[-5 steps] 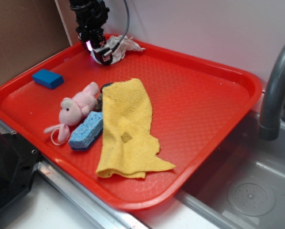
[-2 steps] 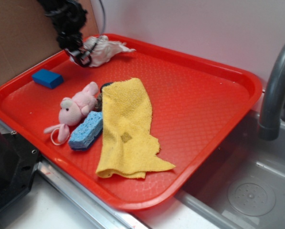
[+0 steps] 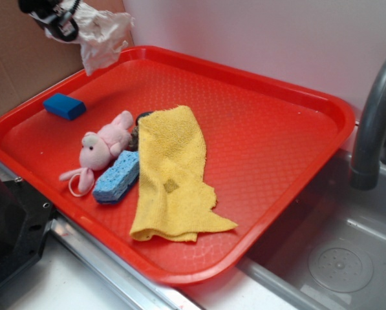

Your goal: Grab the white paper.

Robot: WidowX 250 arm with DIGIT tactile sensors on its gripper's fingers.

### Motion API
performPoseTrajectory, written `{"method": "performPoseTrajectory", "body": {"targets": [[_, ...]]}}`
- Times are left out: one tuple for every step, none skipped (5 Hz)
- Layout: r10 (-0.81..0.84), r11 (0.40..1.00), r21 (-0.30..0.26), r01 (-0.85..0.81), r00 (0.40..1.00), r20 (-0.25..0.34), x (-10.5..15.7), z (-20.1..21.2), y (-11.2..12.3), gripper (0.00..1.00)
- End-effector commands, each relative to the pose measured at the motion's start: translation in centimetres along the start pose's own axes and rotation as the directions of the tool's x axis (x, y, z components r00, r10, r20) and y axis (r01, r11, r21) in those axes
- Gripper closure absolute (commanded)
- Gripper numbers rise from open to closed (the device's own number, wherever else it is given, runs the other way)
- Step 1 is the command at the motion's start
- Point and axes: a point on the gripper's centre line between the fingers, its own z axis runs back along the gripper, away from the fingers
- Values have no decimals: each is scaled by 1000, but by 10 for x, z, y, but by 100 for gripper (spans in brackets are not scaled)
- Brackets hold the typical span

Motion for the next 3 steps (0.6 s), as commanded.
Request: {"method": "performPoseTrajectory", "body": {"targets": [[34,996,77,-34,999,7,13,52,-41,100],[146,987,71,-143,988,-47,4,63,-54,100],[222,972,92,-214,972,-81,2,68,-54,100]]}}
